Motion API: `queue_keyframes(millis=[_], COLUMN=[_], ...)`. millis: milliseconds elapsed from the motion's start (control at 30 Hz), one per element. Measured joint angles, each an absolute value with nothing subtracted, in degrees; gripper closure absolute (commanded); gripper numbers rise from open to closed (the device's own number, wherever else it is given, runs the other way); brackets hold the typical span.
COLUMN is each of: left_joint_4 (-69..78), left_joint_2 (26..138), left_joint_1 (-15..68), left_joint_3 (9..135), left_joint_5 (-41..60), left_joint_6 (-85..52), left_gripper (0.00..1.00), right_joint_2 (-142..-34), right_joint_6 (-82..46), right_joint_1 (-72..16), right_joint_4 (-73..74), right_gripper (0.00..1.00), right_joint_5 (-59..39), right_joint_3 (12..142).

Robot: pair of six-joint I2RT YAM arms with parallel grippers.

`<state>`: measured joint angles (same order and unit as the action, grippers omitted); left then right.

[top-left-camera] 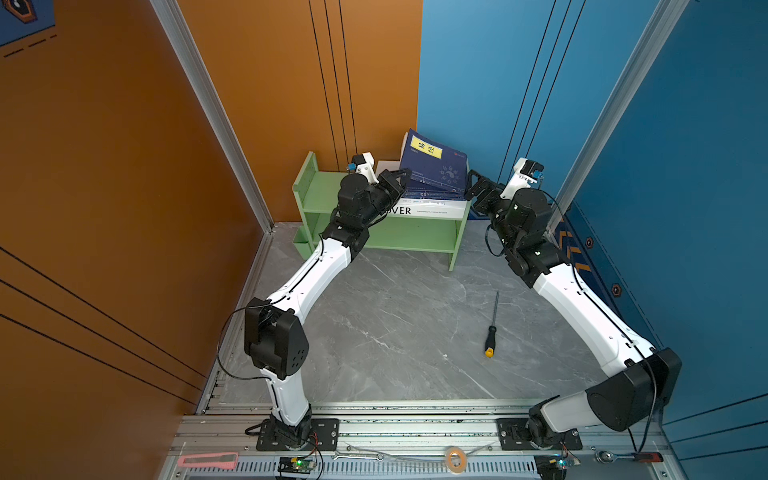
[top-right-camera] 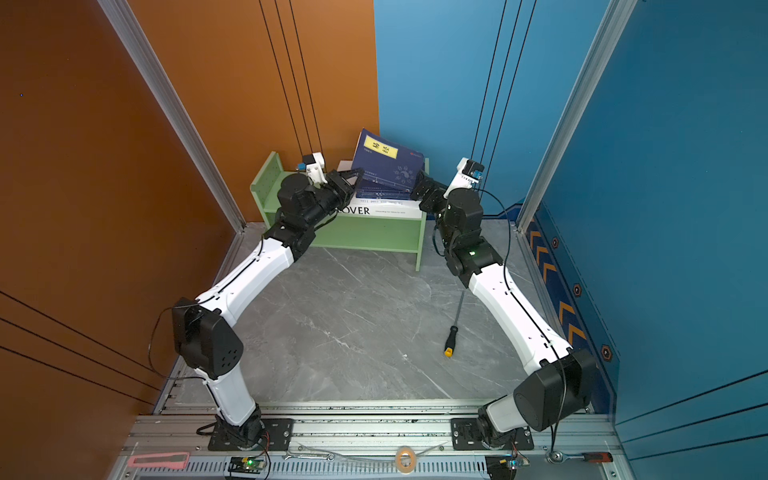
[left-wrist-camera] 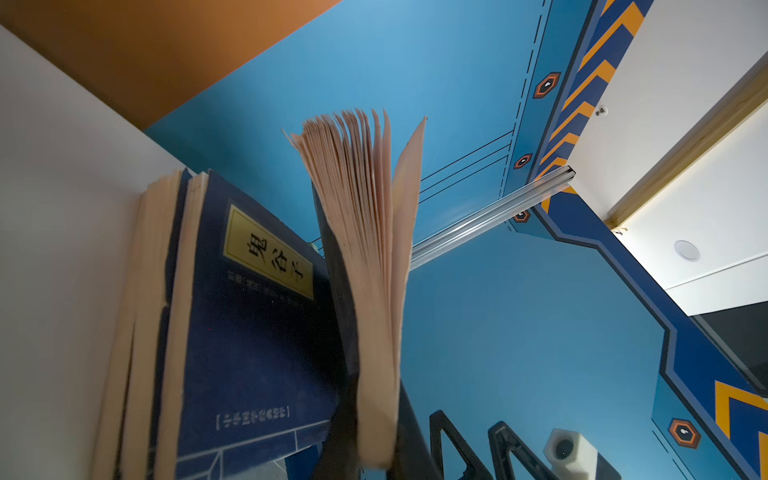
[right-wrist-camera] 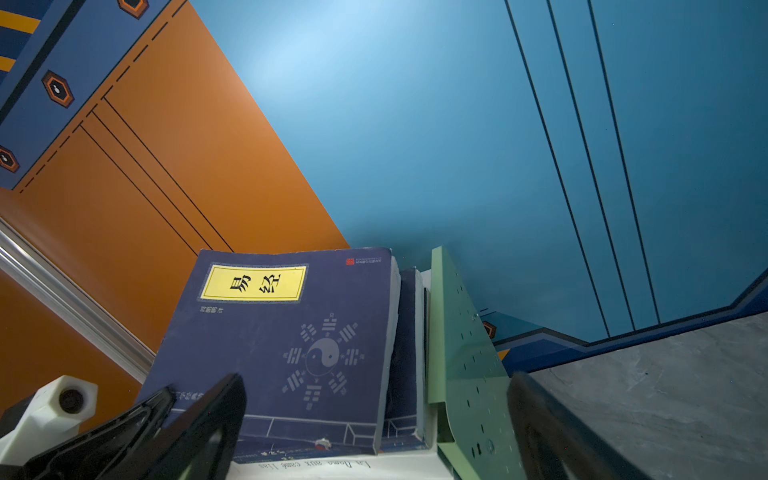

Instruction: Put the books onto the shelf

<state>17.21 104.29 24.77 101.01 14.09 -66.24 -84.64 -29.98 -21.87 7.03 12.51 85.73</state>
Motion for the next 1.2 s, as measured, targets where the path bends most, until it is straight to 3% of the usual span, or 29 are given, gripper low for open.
queue_keyframes(millis=[1200], left_joint_4=[16.9], left_joint_2=[104.9], left_joint_1=[27.2], left_joint_3=[100.6], left_joint_5=[9.2], left_joint_6=[-67.6], left_gripper=[1.00], right_joint_2=[-94.3], right_joint_6=[-32.4], right_joint_1=[-19.8], right_joint_4=[6.4], right_gripper=[0.00], right_joint_5=[12.3], right_joint_3=[90.9])
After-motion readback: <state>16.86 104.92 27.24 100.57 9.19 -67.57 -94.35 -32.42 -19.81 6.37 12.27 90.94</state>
